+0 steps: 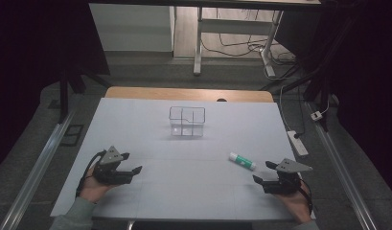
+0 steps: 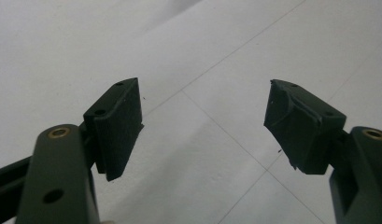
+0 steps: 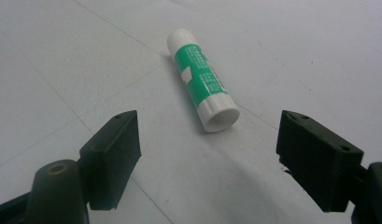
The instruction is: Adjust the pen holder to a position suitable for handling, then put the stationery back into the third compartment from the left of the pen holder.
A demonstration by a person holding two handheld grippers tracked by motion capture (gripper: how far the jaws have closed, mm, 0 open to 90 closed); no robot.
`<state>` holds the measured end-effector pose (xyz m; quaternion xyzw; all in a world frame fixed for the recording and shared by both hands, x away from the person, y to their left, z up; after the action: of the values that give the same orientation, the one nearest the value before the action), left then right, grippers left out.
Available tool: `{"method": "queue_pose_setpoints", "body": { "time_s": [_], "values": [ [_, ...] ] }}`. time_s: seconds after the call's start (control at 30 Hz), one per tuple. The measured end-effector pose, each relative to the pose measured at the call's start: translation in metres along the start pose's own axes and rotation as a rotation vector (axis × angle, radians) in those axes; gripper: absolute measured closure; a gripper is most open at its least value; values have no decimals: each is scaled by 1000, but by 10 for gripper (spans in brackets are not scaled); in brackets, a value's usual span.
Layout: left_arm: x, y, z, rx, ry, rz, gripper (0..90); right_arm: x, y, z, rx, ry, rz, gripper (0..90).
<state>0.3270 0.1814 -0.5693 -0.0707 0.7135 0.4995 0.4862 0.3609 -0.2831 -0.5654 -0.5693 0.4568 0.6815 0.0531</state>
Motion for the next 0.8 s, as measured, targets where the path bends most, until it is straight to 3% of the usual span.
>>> {"method": "queue_pose_setpoints", "body": {
  "time_s": [0.47, 0.8],
  "values": [
    [3, -1, 4, -10, 6, 5, 269, -2, -1, 0, -2, 0, 3, 227],
    [5, -4, 4, -3, 0, 12, 267, -29, -6, 0, -28, -15, -5, 254]
  ]
}}
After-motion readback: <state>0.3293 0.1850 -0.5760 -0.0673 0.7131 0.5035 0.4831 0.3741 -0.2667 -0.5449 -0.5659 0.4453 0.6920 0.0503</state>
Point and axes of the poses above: each handheld gripper's, and its own axes: y roughly backward along the jaws, x roughly out of its underside, z roughly to its left, the point moved 9 cm from there along -y, roughly forward along the jaws, and after that the axes turned 1 degree about y, right-handed, at the moved point
